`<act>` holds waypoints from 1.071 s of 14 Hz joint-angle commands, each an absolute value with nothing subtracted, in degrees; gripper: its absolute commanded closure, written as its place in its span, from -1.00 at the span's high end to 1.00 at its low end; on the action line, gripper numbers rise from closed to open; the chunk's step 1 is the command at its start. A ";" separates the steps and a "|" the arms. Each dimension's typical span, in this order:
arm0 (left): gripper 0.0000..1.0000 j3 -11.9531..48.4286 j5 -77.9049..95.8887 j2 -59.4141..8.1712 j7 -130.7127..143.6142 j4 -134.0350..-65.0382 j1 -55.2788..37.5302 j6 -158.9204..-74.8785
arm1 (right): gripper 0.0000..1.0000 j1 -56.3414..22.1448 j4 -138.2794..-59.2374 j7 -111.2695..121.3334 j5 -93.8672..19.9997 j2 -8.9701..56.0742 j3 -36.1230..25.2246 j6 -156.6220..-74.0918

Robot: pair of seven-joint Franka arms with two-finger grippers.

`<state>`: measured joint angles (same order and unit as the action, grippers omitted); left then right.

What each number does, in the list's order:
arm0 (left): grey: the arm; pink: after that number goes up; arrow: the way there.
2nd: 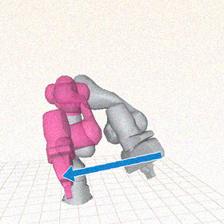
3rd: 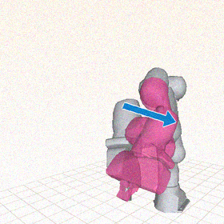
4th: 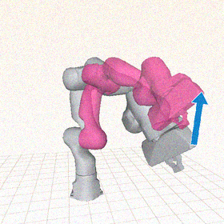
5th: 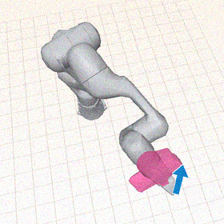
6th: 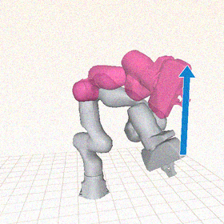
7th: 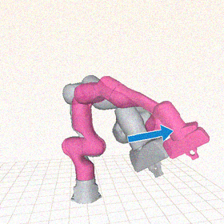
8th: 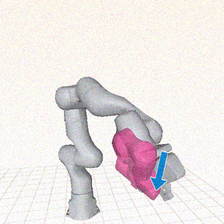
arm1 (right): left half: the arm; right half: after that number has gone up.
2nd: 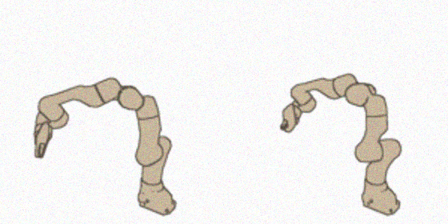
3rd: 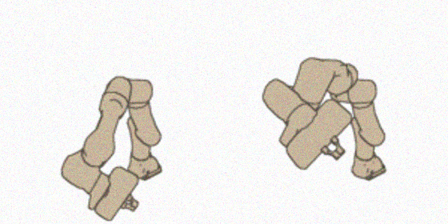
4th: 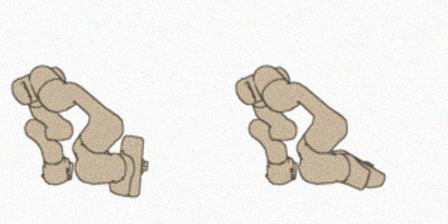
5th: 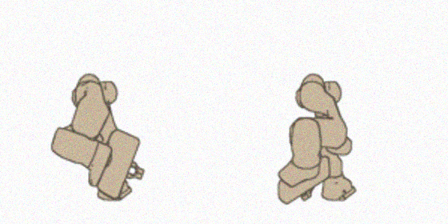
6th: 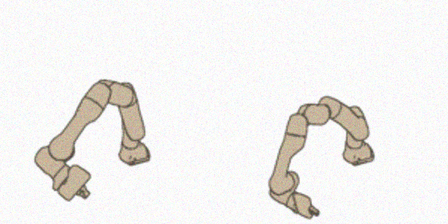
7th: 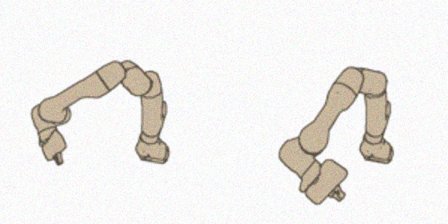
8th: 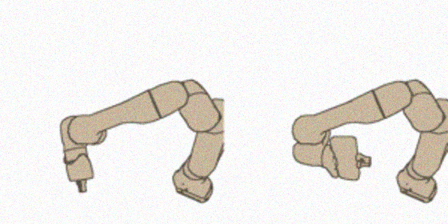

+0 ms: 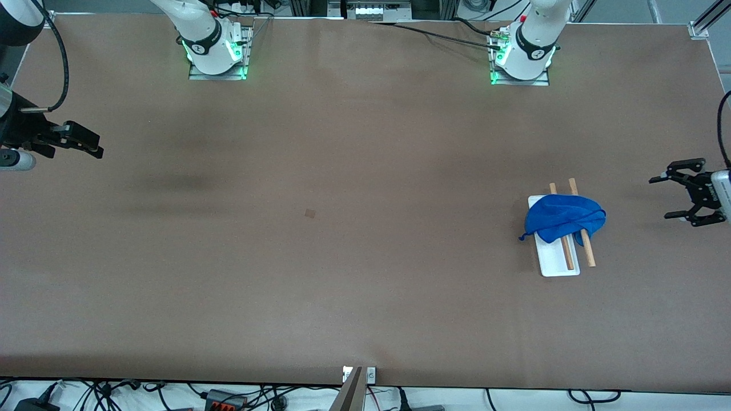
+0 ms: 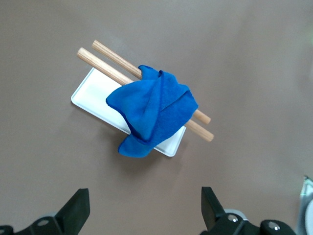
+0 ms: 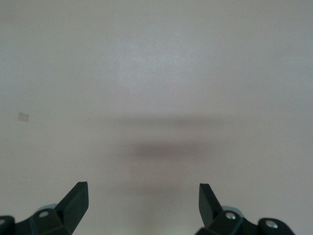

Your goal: Pass towel and hang on rack

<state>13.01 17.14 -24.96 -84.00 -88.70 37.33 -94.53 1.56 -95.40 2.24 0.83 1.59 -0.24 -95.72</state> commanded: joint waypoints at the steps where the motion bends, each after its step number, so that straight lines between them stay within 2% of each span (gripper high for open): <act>1: 1.00 13.97 13.28 -23.04 -77.63 -84.99 37.09 -90.09 | 1.00 2.29 -95.36 3.16 1.05 0.88 0.26 -95.36; 6: 1.00 15.12 8.09 -19.43 -63.67 -84.99 30.70 -90.00 | 1.00 2.37 -95.19 3.08 0.97 1.14 0.18 -96.15; 9: 1.00 15.38 6.86 -17.23 -52.95 -83.59 26.39 -85.44 | 1.00 2.55 -95.10 2.90 0.88 1.41 0.09 -96.07; 15: 1.00 15.47 4.39 -16.26 -45.63 -83.14 25.31 -85.08 | 1.00 2.29 -94.75 3.08 0.70 1.41 0.26 -96.15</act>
